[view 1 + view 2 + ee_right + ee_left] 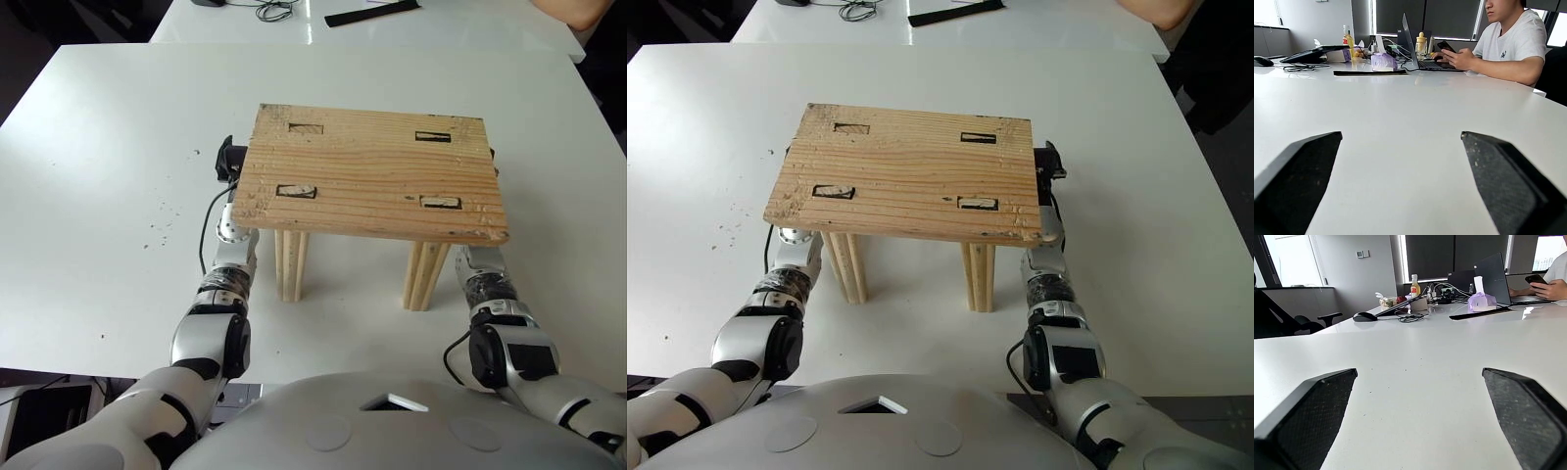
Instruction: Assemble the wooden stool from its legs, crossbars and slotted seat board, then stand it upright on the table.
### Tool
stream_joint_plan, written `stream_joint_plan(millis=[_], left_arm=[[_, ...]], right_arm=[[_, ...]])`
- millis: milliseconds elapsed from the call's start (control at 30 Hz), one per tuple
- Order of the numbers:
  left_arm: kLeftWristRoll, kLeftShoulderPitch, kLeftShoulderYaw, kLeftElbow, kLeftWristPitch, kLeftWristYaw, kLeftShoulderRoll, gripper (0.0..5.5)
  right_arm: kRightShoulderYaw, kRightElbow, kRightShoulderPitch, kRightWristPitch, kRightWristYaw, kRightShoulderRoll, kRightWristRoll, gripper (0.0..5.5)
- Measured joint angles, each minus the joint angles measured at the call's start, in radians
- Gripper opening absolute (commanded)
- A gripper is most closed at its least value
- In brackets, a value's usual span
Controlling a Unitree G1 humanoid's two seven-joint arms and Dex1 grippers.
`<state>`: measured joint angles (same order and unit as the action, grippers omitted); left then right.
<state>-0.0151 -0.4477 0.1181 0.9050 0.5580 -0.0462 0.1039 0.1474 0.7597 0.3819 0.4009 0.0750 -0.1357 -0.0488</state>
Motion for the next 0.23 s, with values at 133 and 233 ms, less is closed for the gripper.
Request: stream_joint_plan(millis=[133, 233], left_arm=[[-0.002, 0.013, -0.009, -0.024, 0.000, -0.030, 0.000, 4.76], [-0.003, 0.012, -0.013, -0.035, -0.007, -0.053, 0.000, 4.76]], right_arm=[[-0.002, -0.020, -0.009, -0.003, -0.011, 0.004, 0.006, 4.50], [-0.004, -0.036, -0.027, -0.003, -0.029, 0.014, 0.010, 4.50]])
